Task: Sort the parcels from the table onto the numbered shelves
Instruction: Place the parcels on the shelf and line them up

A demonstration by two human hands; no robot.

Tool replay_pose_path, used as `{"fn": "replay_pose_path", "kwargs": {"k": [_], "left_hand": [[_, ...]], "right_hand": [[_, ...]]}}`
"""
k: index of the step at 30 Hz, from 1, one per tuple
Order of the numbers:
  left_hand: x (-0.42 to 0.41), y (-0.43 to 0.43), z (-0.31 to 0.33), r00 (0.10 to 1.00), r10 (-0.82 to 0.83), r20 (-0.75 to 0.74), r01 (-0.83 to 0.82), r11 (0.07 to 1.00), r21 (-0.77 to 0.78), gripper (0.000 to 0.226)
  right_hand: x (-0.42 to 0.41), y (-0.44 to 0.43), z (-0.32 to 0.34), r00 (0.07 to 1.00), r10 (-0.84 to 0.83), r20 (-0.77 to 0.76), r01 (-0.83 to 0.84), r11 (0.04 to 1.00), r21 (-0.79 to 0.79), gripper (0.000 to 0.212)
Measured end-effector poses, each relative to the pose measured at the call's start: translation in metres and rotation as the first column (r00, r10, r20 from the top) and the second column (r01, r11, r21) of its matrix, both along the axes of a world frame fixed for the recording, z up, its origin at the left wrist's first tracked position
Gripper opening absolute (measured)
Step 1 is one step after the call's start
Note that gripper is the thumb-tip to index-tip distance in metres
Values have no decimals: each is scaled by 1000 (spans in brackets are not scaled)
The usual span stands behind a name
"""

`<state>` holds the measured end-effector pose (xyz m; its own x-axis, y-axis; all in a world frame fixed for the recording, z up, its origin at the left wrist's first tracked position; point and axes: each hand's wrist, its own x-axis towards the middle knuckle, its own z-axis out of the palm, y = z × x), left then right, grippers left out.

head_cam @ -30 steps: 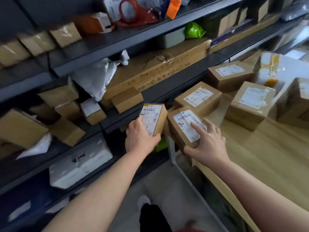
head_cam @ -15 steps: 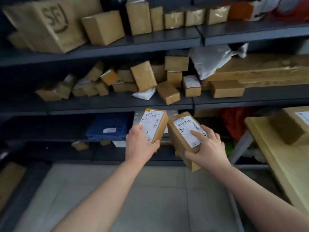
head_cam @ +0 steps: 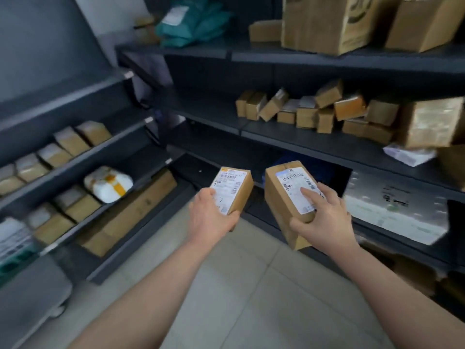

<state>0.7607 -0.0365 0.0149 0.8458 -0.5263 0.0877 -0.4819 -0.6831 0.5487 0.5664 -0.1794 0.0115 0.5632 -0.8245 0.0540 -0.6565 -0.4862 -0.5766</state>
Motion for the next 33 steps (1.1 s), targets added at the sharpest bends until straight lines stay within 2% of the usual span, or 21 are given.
{"fn": "replay_pose_path", "kwargs": {"k": [9, 20, 25, 33], "left_hand": [[96, 68, 2, 944, 331, -7, -331, 943, -27, 85], [201, 68, 24, 770, 638, -15, -638, 770, -29, 87], [230, 55, 15, 720, 691, -56, -693, 721, -10, 84], [318, 37, -9, 749, 657, -81, -657, 753, 31, 84]], "right_hand": [[165, 14, 5, 938, 343, 54, -343, 939, -15, 83], [341, -10, 29, 738, 671, 77, -669, 741, -49, 82], [394, -25, 25, 701, 709, 78, -708, 705, -41, 81], [474, -42, 4, 705, 707, 55, -707, 707, -17, 76]]}}
